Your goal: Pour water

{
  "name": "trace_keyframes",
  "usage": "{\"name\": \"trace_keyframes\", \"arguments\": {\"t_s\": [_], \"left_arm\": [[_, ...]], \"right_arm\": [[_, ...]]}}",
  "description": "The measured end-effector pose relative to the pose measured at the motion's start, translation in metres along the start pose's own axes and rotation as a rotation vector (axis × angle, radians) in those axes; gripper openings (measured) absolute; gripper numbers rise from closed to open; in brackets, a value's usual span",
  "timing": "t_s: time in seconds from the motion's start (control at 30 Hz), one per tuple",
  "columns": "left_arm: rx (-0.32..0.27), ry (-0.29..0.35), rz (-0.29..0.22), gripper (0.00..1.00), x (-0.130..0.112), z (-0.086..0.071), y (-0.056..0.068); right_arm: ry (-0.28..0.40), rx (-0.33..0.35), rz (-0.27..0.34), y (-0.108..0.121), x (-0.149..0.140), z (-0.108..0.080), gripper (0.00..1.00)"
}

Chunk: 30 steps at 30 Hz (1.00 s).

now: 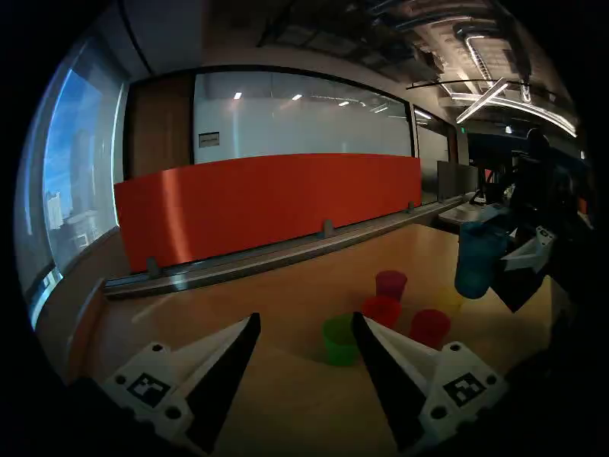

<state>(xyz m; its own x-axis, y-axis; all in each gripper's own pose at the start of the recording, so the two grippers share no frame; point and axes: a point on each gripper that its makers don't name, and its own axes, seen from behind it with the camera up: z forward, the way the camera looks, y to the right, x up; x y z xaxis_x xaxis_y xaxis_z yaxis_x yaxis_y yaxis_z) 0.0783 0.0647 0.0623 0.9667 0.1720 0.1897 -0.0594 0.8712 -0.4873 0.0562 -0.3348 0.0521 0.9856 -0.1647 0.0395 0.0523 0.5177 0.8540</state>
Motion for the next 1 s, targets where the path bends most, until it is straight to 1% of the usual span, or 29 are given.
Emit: {"name": "trace_keyframes", "arguments": {"t_s": [0.2, 0.5, 0.73, 1.0], "left_arm": [[-0.017, -0.007, 0.004, 0.89, -0.004, 0.006, 0.005], [-0.055, -0.031, 0.015, 0.89, -0.012, 0.019, 0.017], [-0.084, -0.072, 0.020, 0.89, -0.026, 0.034, 0.028], [-0.101, -0.109, 0.023, 0.89, -0.042, 0.050, 0.037]], "right_arm": [[0.018, -0.013, -0.001, 0.006, 0.009, -0.005, 0.90], [0.027, -0.042, -0.002, 0.018, 0.015, -0.016, 0.90], [0.030, -0.060, -0.014, 0.025, 0.023, -0.025, 0.90], [0.044, -0.076, -0.013, 0.032, 0.033, -0.030, 0.90]]}}
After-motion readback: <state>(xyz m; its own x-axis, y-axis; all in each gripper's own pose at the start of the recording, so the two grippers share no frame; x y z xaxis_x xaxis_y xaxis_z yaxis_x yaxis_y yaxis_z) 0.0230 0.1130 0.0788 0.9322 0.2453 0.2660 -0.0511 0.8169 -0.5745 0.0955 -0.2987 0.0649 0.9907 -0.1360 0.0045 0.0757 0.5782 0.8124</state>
